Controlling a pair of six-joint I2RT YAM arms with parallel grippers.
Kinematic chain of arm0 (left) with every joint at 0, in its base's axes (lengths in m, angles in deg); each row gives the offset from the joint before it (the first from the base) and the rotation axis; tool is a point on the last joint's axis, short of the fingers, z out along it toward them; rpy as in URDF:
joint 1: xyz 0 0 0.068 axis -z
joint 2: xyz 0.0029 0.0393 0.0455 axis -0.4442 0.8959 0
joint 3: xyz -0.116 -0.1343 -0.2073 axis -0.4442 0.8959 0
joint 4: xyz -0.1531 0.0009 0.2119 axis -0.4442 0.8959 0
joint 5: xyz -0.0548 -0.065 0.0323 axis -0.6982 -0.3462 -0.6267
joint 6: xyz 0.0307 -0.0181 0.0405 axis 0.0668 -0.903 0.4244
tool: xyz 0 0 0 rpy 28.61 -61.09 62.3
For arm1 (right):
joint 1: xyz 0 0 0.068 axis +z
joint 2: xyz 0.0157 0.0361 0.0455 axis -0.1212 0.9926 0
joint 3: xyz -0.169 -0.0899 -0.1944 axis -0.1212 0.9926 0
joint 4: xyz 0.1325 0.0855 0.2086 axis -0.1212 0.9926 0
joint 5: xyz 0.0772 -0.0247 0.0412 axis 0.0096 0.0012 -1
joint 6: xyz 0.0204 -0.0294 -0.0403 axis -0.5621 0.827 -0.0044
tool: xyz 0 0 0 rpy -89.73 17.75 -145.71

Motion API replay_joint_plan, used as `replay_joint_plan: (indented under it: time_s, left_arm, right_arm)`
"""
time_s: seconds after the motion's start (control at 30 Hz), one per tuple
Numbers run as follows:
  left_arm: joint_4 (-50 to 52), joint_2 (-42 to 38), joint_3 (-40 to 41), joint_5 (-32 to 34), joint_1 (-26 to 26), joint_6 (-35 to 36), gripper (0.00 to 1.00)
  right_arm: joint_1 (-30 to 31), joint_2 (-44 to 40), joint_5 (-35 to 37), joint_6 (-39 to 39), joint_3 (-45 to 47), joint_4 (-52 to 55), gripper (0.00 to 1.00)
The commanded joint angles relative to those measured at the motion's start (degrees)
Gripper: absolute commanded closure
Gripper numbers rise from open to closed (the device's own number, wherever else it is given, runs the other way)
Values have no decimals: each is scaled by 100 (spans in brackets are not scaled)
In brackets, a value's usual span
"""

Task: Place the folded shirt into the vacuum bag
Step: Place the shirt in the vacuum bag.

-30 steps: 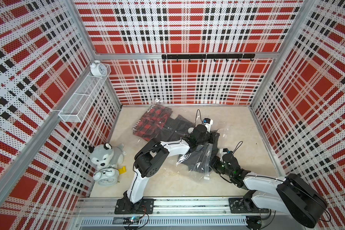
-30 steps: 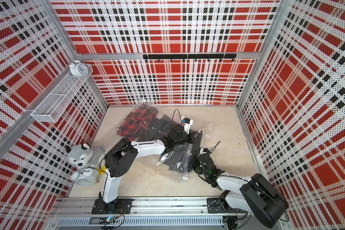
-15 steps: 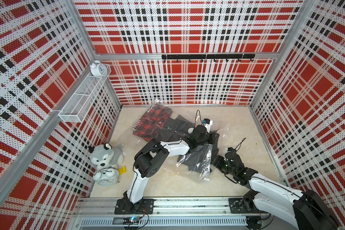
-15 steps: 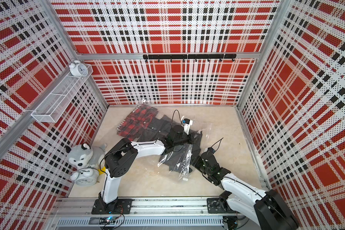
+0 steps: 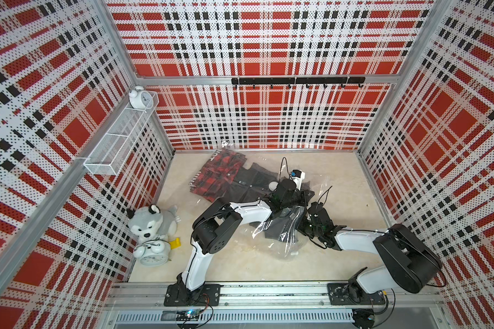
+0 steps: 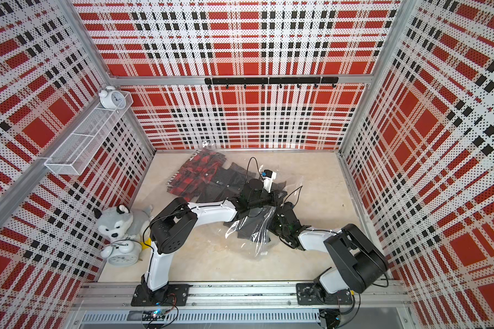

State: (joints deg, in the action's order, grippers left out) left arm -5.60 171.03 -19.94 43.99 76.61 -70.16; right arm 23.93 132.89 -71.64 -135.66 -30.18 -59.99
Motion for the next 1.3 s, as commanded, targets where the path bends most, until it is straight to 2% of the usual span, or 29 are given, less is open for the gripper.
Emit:
replay_joint_plan:
  time_s: [0.0, 0.1, 0.3, 0.4, 0.63, 0.8, 1.0, 1.13, 1.27]
  left_arm:
    - [-110, -259, -71, 4, 52, 53, 100]
    - [-113, -233, -25, 29, -24, 52, 100]
    - [-112, -266, 22, -7, -120, 57, 100]
    - [-105, -263, -4, -38, -120, 46, 100]
    - [-87, -305, 13, -69, -102, 26, 100]
    - [-10, -331, -16, -44, -89, 27, 100]
    - [62, -365, -70, 25, -26, 11, 100]
    - [138, -329, -158, 51, 25, 10, 100]
    - [206, -320, -250, 73, 74, 9, 100]
  right_arm:
    - [-101, 136, -271, 130, -14, -521, 76]
    - [-101, -399, -136, 177, 132, -57, 62]
    - [-228, -1800, 264, 291, 497, 1082, 44]
    - [-433, -2265, 296, 423, 530, 1575, 39]
    - [-909, -2923, 112, 825, 239, 2282, 38]
    - [-1119, -2450, -150, 998, 105, 1956, 42]
    - [-1199, -1281, -497, 1044, -137, 1061, 51]
    - [-1196, -386, -705, 928, -322, 280, 60]
    - [-1204, 459, -613, 775, -558, -281, 73]
